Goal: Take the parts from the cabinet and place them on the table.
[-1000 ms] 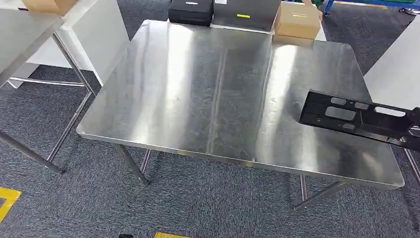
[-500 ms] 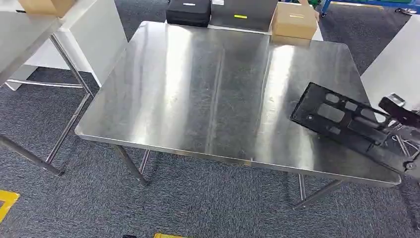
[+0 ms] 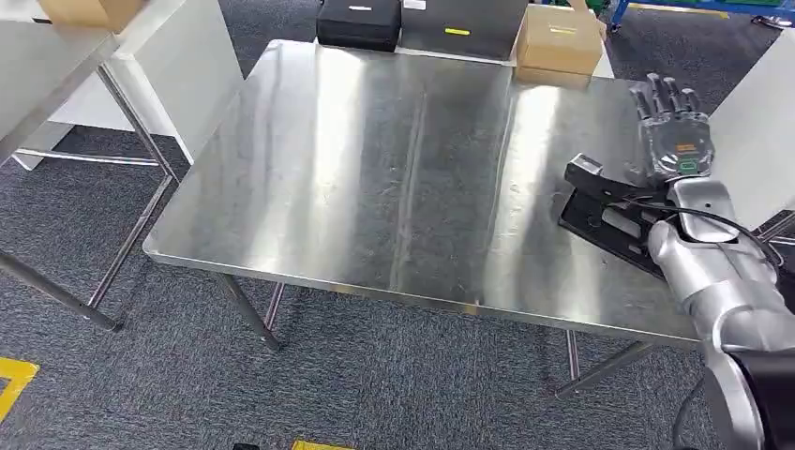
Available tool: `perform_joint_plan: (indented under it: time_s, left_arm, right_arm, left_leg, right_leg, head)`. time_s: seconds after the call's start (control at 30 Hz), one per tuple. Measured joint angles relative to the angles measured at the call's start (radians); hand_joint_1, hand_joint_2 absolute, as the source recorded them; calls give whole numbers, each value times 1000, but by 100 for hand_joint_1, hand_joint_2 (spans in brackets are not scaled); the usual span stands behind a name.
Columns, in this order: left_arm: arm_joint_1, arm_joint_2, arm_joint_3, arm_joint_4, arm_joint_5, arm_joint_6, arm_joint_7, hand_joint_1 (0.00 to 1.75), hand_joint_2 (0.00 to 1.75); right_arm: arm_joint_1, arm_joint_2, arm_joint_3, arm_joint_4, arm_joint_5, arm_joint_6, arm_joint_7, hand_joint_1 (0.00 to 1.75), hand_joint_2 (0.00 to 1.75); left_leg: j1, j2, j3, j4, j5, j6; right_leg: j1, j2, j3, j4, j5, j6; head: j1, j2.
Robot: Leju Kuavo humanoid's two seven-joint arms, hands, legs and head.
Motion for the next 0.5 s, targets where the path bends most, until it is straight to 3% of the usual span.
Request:
perform_joint_plan:
  time_s: [0.27,0.5]
  left_arm:
    - [2,0,0,0,0,-2,-3,0,0]
    - [3,0,7,0,3,-2,-18,0,0]
  right_arm:
    - [-4,13,8,30,8,-9,25,0,175]
    - [-47,-80,2,37,26,-27,68,0,175]
  left_leg:
    - [-1,0,0,0,0,0]
    - [-2,-1,-1,0,0,0]
  right_leg:
    - [-1,0,0,-1,0,0]
    - [-1,-1,0,-1,0,0]
  head:
    - [0,0]
    - [0,0]
